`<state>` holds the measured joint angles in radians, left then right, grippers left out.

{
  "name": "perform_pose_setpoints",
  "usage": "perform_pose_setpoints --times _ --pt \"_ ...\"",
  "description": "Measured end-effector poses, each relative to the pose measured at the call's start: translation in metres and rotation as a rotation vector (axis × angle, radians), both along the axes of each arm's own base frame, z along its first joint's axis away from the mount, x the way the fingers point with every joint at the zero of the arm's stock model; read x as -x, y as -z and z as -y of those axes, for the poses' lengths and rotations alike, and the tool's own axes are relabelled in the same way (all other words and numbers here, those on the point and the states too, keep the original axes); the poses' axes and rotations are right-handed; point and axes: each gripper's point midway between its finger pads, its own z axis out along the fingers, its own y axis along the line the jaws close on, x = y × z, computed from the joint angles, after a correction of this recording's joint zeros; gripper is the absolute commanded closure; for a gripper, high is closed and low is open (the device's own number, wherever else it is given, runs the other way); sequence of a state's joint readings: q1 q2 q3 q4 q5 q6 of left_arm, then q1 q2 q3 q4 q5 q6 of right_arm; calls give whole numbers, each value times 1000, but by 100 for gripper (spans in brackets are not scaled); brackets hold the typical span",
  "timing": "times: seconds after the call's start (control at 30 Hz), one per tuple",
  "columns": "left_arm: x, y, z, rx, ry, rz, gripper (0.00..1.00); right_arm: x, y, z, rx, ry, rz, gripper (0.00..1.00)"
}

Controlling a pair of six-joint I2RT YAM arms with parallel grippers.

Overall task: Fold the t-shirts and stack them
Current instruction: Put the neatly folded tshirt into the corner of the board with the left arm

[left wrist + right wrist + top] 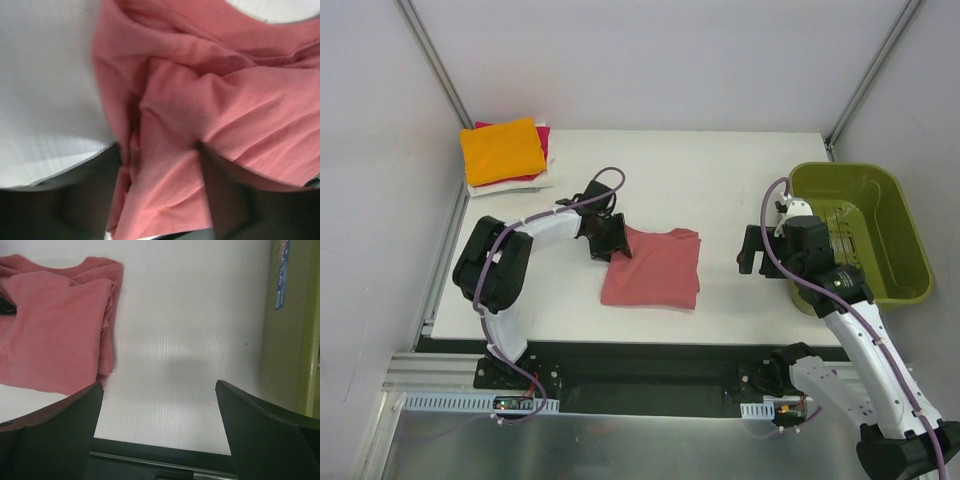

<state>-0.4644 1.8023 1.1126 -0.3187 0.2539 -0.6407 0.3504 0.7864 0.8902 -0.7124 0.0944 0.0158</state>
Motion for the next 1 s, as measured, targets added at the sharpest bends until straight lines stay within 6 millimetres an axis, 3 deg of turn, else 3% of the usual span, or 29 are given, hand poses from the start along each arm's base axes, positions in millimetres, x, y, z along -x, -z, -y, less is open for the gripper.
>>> perform_pose_setpoints --times 0.07,0.1,0.17,0.37,0.63,0.77,1.0 --pt "4 4 9 -5 27 -5 74 1 4 2 9 4 -10 0" --pt "5 6 13 -5 38 -11 87 1 6 2 12 7 -14 0" --pt "4 9 18 -6 51 -17 100 2 8 3 17 11 -18 0" --pt "-10 6 26 -10 65 14 100 2 8 6 26 20 -11 0" --pt "-30 -7 8 -120 86 131 100 6 17 13 64 19 -10 0" --pt "-51 -29 -15 -189 63 212 100 7 19 17 85 21 -10 0" --pt "-118 -83 -90 -345 -71 395 100 5 18 25 120 50 0 1"
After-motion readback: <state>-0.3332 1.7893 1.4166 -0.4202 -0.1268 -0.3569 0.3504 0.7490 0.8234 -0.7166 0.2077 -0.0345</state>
